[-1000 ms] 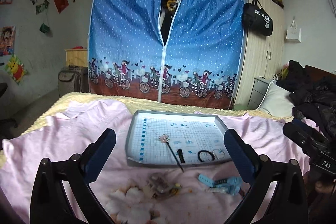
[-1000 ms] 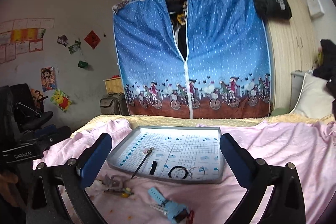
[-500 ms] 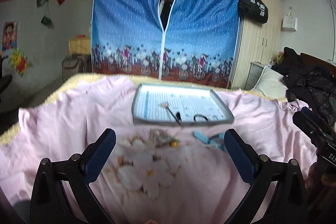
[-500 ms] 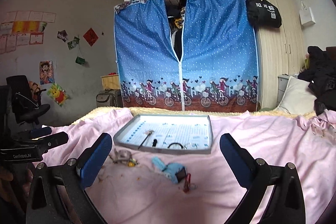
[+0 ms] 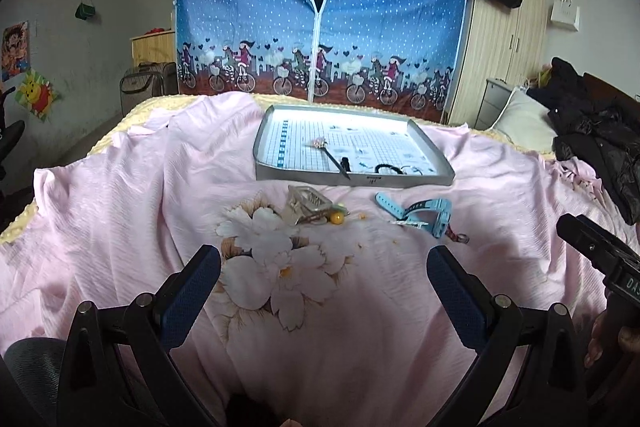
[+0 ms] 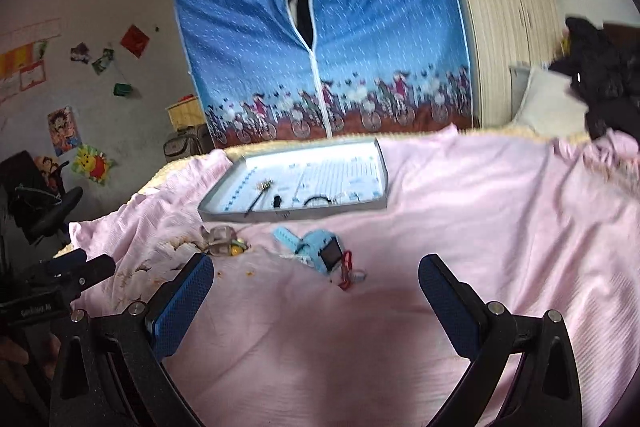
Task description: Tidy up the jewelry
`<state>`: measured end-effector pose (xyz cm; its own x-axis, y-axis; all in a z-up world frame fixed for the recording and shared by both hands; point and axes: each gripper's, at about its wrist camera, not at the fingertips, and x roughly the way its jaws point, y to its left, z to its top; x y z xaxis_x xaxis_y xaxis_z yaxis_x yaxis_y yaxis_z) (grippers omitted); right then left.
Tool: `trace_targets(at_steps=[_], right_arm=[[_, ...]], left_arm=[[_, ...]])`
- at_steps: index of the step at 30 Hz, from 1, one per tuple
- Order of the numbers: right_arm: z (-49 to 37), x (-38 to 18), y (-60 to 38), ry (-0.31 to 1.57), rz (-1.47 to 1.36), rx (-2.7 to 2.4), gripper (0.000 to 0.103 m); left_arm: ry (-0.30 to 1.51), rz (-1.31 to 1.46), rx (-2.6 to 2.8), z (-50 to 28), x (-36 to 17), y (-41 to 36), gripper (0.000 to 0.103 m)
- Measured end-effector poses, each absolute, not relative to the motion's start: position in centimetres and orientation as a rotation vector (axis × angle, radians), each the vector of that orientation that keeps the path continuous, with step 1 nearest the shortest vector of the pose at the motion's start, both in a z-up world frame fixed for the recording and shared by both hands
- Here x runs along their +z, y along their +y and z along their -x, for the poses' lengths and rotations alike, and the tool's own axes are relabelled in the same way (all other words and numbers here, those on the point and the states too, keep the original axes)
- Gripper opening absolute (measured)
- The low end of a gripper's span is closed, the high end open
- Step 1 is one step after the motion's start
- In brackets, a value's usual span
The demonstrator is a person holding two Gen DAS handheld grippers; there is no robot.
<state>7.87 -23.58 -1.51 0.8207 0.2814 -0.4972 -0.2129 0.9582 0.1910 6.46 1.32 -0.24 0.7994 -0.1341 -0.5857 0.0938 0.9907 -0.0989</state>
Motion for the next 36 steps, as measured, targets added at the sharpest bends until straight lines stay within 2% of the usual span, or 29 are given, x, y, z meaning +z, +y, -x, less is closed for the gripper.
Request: trace_targets(at_steps=[10, 20, 23, 28, 31, 33, 36], right_arm=[[-9.6, -4.0, -23.3, 0.725, -0.125, 0.219, 0.103], [-10.8, -4.8, -23.5, 0.820, -0.170, 0.292, 0.103], [-12.9, -5.0, -23.5, 0.879, -0.171, 0.345, 0.103], [-17.0, -5.0, -23.4, 0.855, -0.007, 0.369, 0.103], [-19.6, -5.7, -23.6, 0.835, 0.075, 0.383, 0.103], [-20.9, -6.3, -23.7, 0.807, 0.090, 0.420, 0.103], [-22.3, -7.8, -23.7, 0.839, 0.069, 0.480, 0.103]], left_arm=[[0.781, 0.136, -0.127, -8.0, -2.0, 2.1, 0.101], [0.869, 0.174, -0.155, -10.4, -1.8, 2.8, 0.101], [0.913, 0.110, -0.210, -12.3, -1.4, 2.4, 0.101], [1.079, -0.024, -0.355, -17.7, -3.2, 1.1, 0.100], [1.085, -0.116, -0.355, -20.0, -4.2, 0.7, 0.100], [1.083, -0.126, -0.373, -21.0, -4.8, 0.7, 0.098], [1.082, -0.158, -0.398, -22.4, -6.4, 0.6, 0.083]])
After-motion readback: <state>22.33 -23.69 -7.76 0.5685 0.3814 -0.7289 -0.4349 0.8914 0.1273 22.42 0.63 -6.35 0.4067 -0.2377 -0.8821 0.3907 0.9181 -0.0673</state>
